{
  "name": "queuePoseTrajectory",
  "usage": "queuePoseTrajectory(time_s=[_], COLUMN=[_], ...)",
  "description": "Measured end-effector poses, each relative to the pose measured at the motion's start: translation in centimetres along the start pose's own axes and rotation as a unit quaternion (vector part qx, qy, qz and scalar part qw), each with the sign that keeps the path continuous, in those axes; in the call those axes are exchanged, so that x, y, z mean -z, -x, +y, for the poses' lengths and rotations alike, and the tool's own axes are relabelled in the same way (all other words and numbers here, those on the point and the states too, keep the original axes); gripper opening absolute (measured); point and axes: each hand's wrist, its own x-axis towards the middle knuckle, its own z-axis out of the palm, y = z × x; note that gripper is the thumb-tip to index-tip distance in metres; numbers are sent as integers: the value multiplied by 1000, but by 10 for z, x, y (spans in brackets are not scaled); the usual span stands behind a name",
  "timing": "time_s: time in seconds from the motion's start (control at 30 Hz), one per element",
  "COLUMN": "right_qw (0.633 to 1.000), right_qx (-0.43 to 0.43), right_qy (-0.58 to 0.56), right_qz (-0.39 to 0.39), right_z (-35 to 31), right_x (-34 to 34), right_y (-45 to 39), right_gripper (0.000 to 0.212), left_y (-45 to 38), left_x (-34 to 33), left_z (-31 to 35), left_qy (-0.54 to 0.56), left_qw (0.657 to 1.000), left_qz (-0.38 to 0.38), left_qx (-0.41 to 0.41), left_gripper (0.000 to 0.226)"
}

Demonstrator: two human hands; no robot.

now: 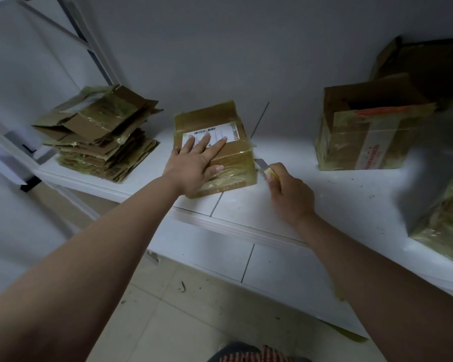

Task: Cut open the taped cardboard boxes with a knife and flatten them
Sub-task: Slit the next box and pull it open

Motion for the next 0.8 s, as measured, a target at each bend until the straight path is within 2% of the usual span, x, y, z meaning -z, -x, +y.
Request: queuePoseTrajectory(time_s=[0.37, 0.63, 0.8], right_qw=[993, 979, 974], right_qx=[42, 65, 56], right_qy=[110, 180, 192], right_qz=[-15, -63, -107], right_z=[2, 2, -1], right_x=[-2, 4, 12], right_y=[-6, -4, -2], right_gripper=[24, 16, 23], left_y=[-3, -2, -2], left_x=[-2, 0, 4], left_z=[-1, 0, 1], left_qy=[3, 11, 24], left_qw=[1000, 1000, 1000], left_qz=[9, 8, -9], left_qx=[2, 3, 9], left_gripper=[61, 62, 63])
